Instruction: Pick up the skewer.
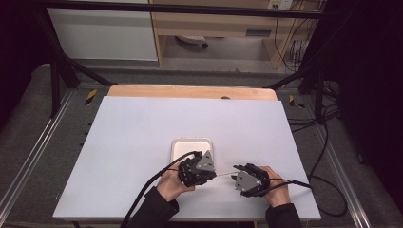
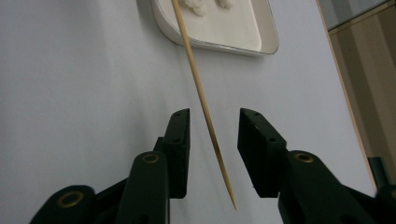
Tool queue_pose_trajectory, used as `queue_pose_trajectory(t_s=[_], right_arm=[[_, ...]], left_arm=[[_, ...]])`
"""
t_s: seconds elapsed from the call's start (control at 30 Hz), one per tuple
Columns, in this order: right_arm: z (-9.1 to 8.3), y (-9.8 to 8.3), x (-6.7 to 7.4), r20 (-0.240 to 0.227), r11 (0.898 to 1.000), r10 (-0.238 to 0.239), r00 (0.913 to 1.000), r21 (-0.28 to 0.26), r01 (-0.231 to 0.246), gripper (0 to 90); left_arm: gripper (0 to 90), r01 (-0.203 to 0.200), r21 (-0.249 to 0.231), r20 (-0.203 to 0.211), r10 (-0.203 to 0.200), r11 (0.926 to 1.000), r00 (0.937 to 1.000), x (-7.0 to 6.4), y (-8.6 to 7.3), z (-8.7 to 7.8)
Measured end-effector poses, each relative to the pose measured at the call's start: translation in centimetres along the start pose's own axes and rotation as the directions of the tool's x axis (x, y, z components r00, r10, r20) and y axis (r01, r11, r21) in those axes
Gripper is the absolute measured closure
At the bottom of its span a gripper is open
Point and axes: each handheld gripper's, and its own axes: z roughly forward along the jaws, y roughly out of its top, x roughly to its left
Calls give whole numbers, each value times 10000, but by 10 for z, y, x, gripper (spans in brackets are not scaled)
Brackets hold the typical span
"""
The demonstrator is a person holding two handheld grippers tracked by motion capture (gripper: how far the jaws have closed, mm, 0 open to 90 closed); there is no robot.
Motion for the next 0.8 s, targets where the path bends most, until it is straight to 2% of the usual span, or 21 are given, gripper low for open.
queue_pose_trajectory(t_s=[0.27,0.47,0.7,0.77,0.8], right_arm=[[3,-2,3,19,9937,-1104,9939,186,1104,770],[2,-2,4,-154,9887,-1452,9893,362,1457,853],[2,1,6,-150,9764,-2066,9783,603,2072,887],[1,2,6,-182,9741,-2158,9763,646,2166,889],[1,3,6,-172,9754,-2096,9776,669,2103,890]], left_arm=[[884,0,45,46,0,10000,10000,0,1,1],[884,42,24,102,-42,10000,9999,0,0,1],[877,208,135,94,-209,9997,9997,4,0,1],[866,200,224,2,-200,9996,9998,4,0,1],[832,150,321,-156,-145,9994,9998,4,0,1]])
